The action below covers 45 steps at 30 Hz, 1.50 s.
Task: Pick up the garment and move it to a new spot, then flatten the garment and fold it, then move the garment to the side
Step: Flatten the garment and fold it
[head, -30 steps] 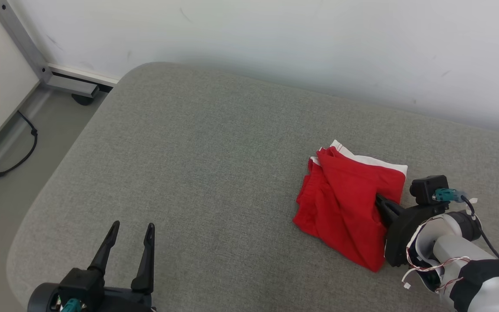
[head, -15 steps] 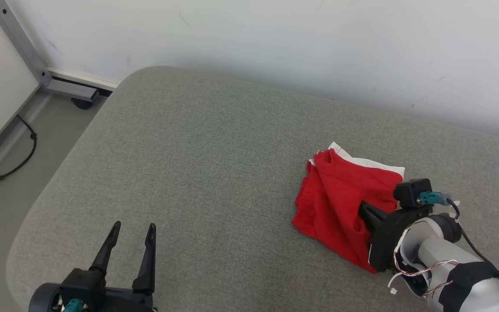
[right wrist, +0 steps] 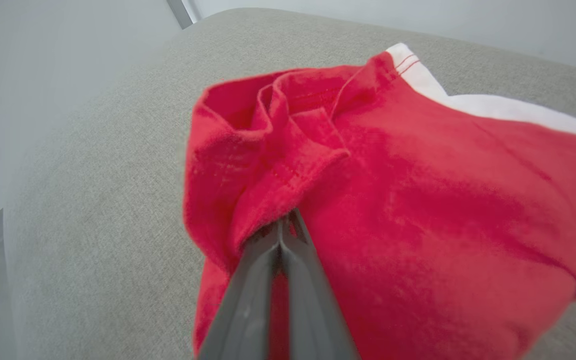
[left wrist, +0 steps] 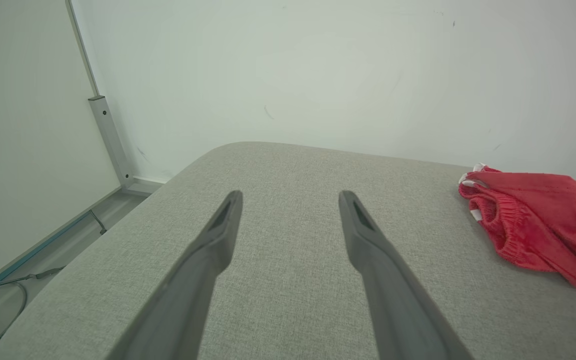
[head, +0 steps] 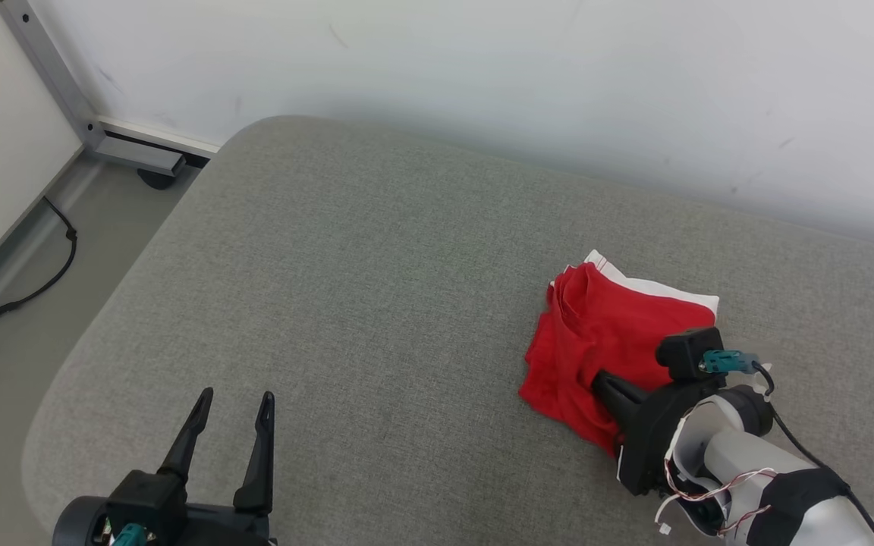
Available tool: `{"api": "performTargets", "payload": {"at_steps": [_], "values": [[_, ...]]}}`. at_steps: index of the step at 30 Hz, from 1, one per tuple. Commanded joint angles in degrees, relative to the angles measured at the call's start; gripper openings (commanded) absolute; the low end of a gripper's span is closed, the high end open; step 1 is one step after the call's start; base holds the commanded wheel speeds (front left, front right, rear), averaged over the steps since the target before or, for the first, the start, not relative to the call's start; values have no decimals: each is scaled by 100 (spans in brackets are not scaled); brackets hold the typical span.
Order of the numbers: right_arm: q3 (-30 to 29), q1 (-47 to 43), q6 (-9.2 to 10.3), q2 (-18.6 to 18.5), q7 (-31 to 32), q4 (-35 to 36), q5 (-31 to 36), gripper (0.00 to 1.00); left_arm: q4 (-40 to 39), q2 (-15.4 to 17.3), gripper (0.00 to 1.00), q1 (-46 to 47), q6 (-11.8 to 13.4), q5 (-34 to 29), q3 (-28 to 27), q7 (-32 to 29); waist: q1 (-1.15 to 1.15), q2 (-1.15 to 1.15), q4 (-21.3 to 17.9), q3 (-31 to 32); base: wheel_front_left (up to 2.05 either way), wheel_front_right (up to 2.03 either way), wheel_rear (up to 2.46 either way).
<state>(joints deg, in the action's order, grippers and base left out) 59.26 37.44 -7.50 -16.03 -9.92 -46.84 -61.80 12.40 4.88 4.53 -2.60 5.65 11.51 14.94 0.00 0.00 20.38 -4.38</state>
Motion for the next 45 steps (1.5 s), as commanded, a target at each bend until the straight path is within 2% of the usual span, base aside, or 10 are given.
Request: {"api": "performTargets", "payload": {"at_steps": [1, 14, 20, 25, 32, 35, 45], "values": [[71, 7, 5, 42, -27, 5, -75, 0, -6, 6, 100, 8, -16, -3, -7, 33, 0, 0, 31, 6, 0, 0, 0], [495, 37, 5, 211, -135, -22, -397, 0, 20, -11, 100, -26, -9, -18, 6, 33, 0, 0, 201, 79, 0, 0, 0], [700, 126, 5, 136, -226, 17, -594, 0, 7, -21, 100, -34, -1, 9, -29, 33, 0, 0, 191, 87, 0, 0, 0], [635, 153, 5, -14, -372, 123, -741, 0, -17, -12, 100, -80, -1, -5, -49, 33, 0, 0, 114, 108, 0, 0, 0], [192, -13, 5, -390, -527, 299, -719, 0, -77, 24, 100, -131, 16, -54, -57, 33, 0, 0, -87, 126, 0, 0, 0], [-178, -108, 5, -518, -528, 399, -616, 0, -97, 58, 100, -143, 10, -63, -70, 33, 0, 0, -213, 139, 0, 0, 0], [-1509, -775, 5, -574, -529, 660, 50, 0, -173, 119, 100, -177, 13, -104, -63, 33, 0, 0, -650, 198, 0, 0, 0]]}}
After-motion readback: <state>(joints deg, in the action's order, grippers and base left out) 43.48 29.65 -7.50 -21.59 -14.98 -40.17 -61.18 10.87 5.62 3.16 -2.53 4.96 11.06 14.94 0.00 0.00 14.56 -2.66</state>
